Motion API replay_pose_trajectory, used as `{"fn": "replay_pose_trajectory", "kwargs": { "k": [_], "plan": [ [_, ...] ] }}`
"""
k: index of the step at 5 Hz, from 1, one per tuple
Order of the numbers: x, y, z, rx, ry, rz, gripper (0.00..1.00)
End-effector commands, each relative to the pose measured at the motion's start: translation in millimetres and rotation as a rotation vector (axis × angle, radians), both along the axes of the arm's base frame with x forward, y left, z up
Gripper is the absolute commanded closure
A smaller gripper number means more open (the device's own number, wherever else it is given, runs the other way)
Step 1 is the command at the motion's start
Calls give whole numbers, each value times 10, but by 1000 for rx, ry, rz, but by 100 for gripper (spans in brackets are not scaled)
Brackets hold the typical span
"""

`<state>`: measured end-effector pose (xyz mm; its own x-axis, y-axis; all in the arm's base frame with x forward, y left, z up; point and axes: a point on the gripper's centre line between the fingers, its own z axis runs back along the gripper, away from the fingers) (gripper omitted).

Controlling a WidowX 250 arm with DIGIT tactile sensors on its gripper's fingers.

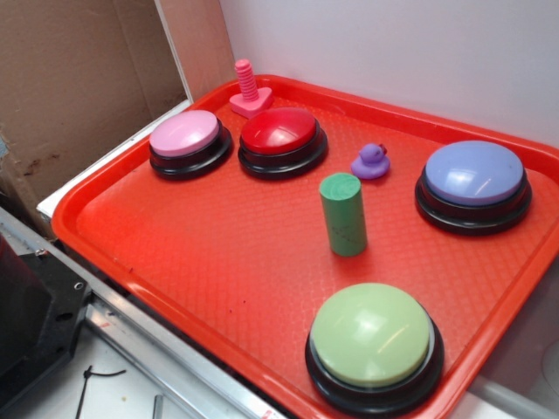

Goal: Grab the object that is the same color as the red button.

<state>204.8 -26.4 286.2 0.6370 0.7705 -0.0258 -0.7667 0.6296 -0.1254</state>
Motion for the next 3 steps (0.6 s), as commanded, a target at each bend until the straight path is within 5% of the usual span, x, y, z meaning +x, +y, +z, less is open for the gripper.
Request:
{"fn": "replay_pose_trajectory", "kwargs": {
  "k": [1, 3],
  "plan": [
    [-44, -92, 6, 72, -73, 41, 76],
    [-75, -159, 44, 111, -101, 144, 100]
  ]
}}
